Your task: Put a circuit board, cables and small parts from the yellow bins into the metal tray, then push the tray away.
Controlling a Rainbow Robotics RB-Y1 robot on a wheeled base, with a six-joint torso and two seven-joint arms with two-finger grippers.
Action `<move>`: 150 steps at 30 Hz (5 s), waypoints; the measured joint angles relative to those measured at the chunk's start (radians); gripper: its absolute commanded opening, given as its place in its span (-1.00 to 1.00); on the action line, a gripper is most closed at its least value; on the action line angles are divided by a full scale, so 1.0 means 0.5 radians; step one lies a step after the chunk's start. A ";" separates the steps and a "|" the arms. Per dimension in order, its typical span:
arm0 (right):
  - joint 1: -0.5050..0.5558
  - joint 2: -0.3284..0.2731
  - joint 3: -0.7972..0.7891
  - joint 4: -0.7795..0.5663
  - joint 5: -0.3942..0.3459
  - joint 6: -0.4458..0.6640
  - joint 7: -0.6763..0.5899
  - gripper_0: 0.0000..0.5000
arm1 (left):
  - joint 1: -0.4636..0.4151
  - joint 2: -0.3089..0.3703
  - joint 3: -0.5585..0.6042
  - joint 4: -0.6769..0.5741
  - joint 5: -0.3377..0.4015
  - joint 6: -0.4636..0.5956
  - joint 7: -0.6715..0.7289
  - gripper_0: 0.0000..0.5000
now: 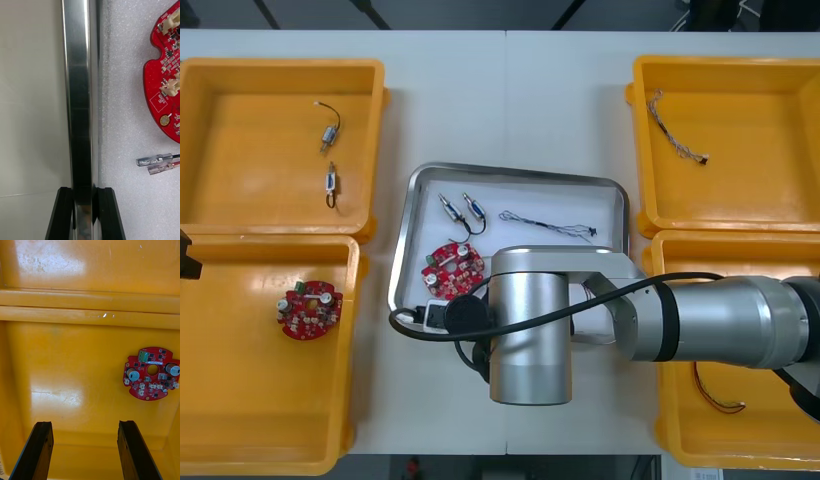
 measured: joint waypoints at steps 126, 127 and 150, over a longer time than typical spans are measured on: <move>-0.690 -0.252 -0.532 0.530 -0.317 -0.153 0.632 1.00 | 0.000 0.000 0.000 -0.003 -0.002 0.000 0.000 1.00; -0.662 -0.265 -0.608 0.470 -0.326 -0.087 0.632 1.00 | 0.000 0.000 0.000 -0.003 -0.003 0.000 0.000 1.00; -0.053 -0.893 -1.389 -0.457 -0.849 0.514 -0.348 1.00 | 0.000 0.000 0.000 -0.004 -0.003 0.001 0.000 1.00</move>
